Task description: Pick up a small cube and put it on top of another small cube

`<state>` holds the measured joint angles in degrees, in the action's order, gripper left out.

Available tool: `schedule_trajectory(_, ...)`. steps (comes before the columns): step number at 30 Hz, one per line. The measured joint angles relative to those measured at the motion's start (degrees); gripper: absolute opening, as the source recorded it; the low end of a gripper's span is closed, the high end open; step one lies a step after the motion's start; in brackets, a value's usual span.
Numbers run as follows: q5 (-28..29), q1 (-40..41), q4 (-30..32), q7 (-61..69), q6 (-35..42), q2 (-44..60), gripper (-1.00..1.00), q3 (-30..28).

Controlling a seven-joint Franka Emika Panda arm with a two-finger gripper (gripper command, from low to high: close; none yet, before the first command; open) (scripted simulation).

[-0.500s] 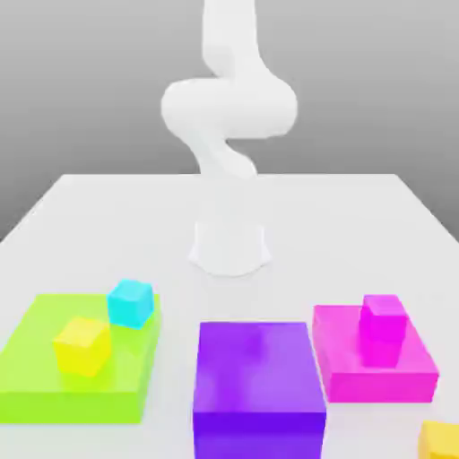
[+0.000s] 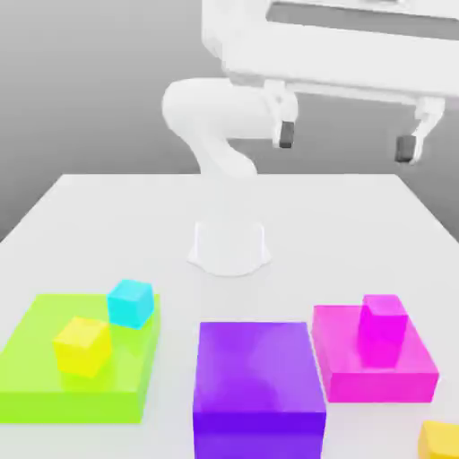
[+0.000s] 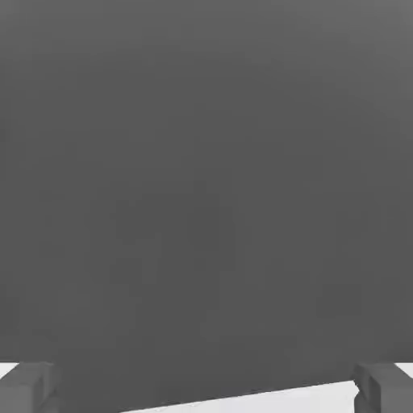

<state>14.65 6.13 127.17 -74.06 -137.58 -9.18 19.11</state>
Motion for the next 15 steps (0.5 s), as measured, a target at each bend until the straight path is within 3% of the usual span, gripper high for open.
schedule_trajectory(8,6.3,-4.0,-2.1,-12.6,-2.7,16.4,0.0,2.1)
schedule_trajectory(15,6.7,-8.2,-3.5,-20.2,-6.4,29.2,0.0,2.8)
